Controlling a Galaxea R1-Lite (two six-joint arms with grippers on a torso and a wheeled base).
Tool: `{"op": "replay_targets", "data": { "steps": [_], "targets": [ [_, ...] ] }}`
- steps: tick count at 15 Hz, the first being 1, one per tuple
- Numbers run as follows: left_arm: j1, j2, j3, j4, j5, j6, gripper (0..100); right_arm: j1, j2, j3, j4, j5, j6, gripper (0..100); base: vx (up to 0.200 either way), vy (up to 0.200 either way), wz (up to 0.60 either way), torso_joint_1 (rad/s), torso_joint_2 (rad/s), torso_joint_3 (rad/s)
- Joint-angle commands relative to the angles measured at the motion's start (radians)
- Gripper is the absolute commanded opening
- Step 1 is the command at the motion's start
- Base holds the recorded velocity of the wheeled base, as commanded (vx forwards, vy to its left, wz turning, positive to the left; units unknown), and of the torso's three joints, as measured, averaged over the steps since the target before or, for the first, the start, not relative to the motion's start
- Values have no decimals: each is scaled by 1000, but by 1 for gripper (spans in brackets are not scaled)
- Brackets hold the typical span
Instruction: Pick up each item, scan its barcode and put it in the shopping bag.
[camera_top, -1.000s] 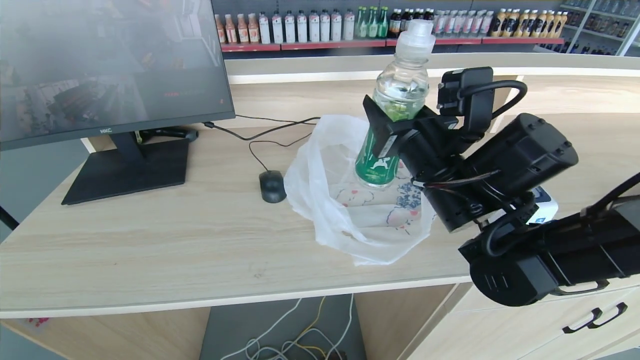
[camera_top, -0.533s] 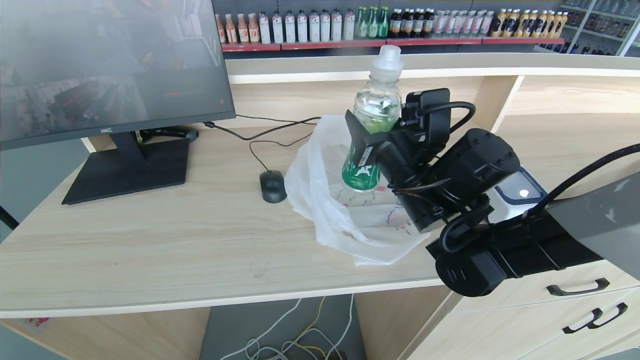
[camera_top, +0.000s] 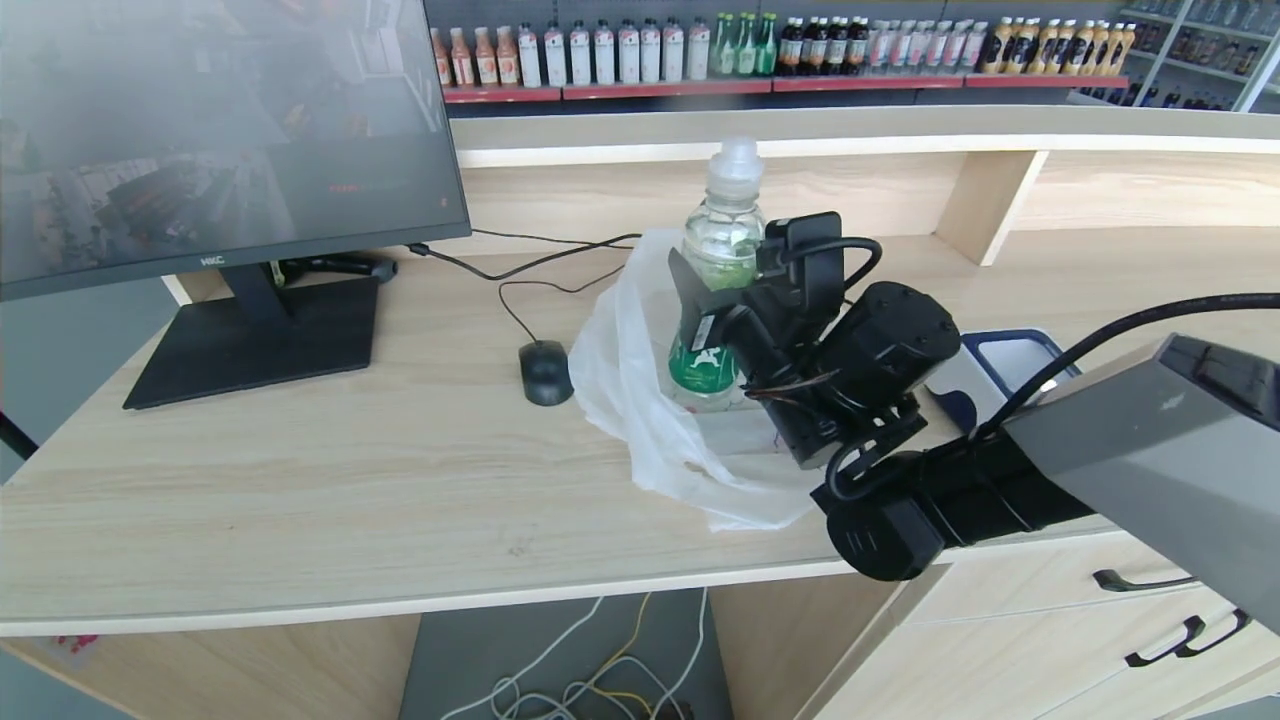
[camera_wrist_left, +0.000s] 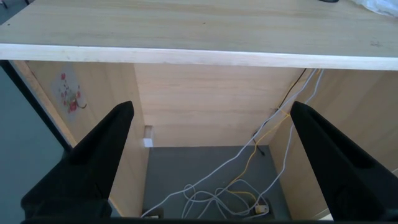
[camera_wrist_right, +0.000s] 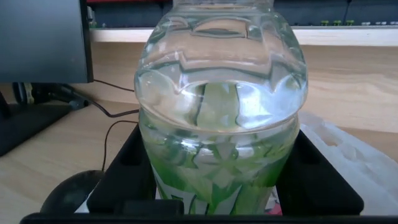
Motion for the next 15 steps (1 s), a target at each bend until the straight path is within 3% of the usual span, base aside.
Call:
{"op": "replay_targets", "data": {
  "steps": [1,9,15],
  "targets": [
    [0,0,0,0,-1,0,100,-6,12,-29,22,2,-1,0,0,0,0,0,0,0],
    [0,0,0,0,0,0,100,-12,57,-255,249,48,-4,0,0,0,0,0,0,0],
    [0,0,0,0,0,0,100,-19,106,-288,261,49,0,0,0,0,0,0,0,0]
  ]
}}
